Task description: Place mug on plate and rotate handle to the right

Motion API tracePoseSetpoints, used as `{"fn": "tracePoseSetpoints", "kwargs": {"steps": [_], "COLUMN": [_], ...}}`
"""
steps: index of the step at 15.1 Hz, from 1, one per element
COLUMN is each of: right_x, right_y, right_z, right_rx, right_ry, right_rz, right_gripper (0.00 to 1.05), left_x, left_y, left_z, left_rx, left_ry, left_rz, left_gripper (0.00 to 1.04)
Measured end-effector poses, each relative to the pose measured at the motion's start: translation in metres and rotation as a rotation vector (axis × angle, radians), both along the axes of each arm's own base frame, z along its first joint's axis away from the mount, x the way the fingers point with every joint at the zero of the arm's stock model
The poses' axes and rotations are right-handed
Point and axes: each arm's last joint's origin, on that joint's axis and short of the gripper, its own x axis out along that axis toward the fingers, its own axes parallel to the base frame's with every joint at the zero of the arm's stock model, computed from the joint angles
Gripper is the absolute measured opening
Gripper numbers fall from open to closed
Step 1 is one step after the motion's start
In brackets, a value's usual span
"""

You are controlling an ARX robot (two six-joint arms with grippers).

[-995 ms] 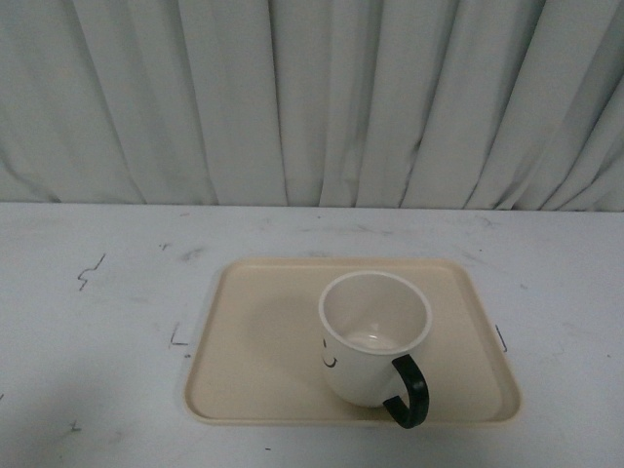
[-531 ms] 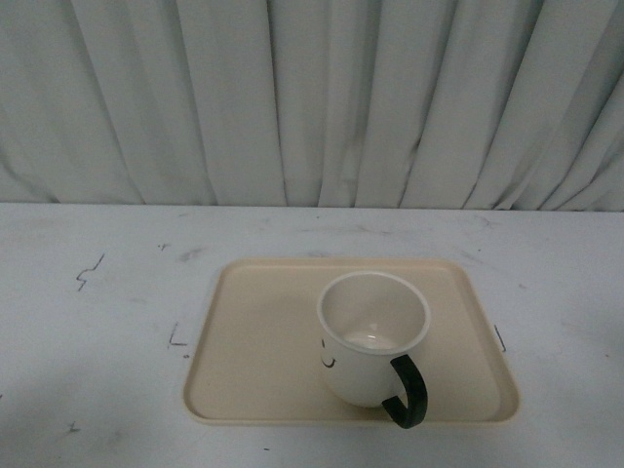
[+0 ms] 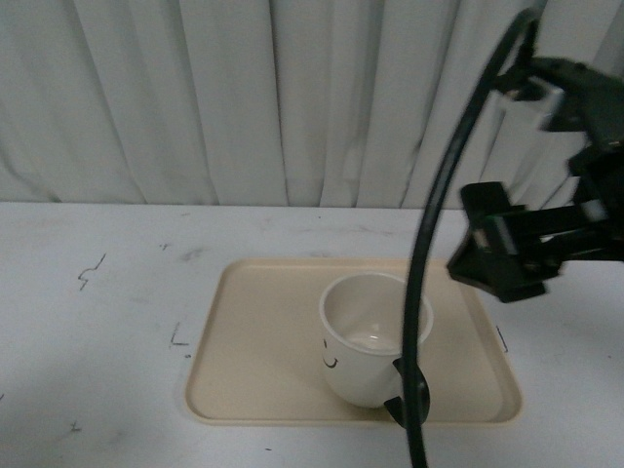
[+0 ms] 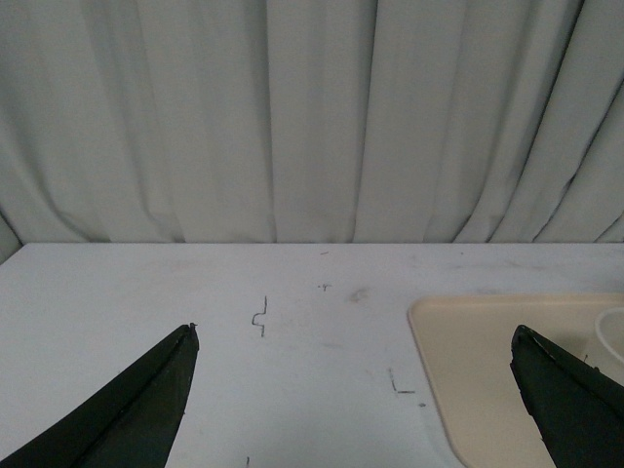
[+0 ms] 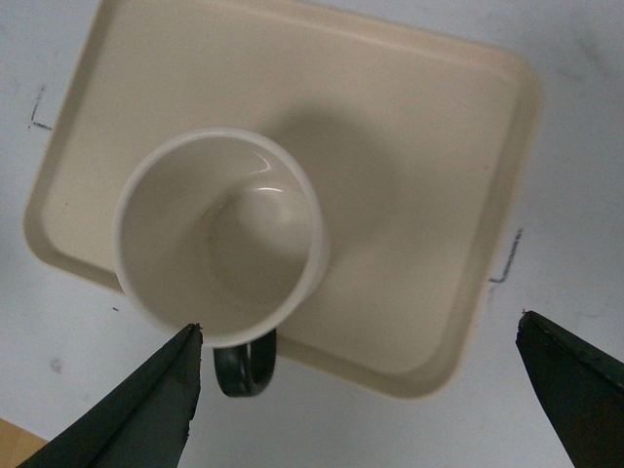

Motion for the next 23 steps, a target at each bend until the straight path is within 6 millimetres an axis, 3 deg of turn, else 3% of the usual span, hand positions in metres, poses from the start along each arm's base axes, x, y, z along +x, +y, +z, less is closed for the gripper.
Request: {"fn": "tracePoseSetpoints", "kwargs": {"steps": [4,6,7,12,15,19,23], "right_x": [0.035,0.045,0.049,0.053,0.054,0.072,0.078], "right_y": [0.042,0.050,0.052,0.061,0.058,0.055,0.062], "right_z": [-0.040,-0.055,-0.060,-0.072,-0.058,-0.023,-0.026], "right_rx": [-0.024,-0.048,-0.058,-0.058,-0.108,-0.212,-0.413], "right_ry": [0.172,0.203,0.218,0.285,0.272,0.143,0.029], "right_rz": [-0.080,-0.130,-0.155,-0.174,-0.095,0.199,0.648], "right_gripper": [0.98,0.98,0.93,0.34,0.02,0.03,0.03], "left_x": [0.000,0.000,0.000,0.000,0.000,0.000,0.000], "left_y": [0.000,0.000,0.000,0.000,0.000,0.000,0.000], "left_z": [0.000,0.000,0.000,0.000,0.000,0.000,0.000], "left_rx": [0.000,0.000,0.000,0.000,0.000,0.000,0.000], "left_ry": [0.000,0.000,0.000,0.000,0.000,0.000,0.000], "left_rz": [0.000,0.000,0.000,0.000,0.000,0.000,0.000], "left_gripper": [0.98,0.98,0.98,0.98,0.98,0.98,0.98]}}
